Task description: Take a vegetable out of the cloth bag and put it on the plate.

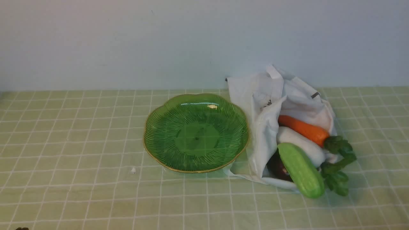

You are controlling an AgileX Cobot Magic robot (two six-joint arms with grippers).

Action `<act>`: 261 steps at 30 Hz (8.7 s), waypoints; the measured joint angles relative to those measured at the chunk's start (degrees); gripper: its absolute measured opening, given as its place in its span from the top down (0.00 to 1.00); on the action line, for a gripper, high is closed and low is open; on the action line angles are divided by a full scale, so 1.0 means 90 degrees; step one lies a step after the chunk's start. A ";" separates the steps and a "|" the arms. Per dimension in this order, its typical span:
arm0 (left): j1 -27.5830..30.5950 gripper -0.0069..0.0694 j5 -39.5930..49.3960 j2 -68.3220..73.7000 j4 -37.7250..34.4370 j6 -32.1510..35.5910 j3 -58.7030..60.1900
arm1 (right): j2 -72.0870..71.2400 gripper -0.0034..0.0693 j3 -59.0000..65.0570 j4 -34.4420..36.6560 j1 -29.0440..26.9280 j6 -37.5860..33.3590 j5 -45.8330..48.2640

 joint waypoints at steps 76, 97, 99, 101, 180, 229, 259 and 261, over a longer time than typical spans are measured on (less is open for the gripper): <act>0.0000 0.91 0.0000 0.0000 0.0000 0.0000 0.0000 | 0.1146 0.97 -0.3333 0.2945 0.0000 -0.0776 -0.0193; 0.0000 0.91 0.0000 0.0000 0.0000 0.0000 0.0000 | 0.7862 0.68 -0.4869 0.4131 0.0693 -0.2976 0.2652; 0.0000 0.91 0.0000 0.0000 0.0000 0.0000 0.0000 | 0.8217 0.56 -0.5200 0.3944 0.0993 -0.3003 0.2552; 0.0000 0.91 0.0000 0.0000 0.0000 0.0000 0.0000 | 0.8505 0.44 -0.5508 0.3707 0.1232 -0.2908 0.2420; 0.0000 0.91 0.0000 0.0000 0.0000 0.0000 0.0000 | 0.9365 0.94 -1.2229 0.0161 0.3325 -0.1898 0.5554; 0.0000 0.91 0.0000 0.0000 0.0000 0.0000 0.0000 | 0.2579 0.97 -0.1591 0.0168 0.3216 0.0113 -0.0699; 0.0000 0.91 0.0000 0.0000 0.0000 0.0000 0.0000 | 0.0000 0.97 0.0043 0.0163 -0.0128 0.0043 -0.0198; 0.0000 0.91 0.0000 0.0000 0.0000 0.0000 0.0000 | 0.0000 0.97 0.0043 0.0163 -0.0128 0.0043 -0.0198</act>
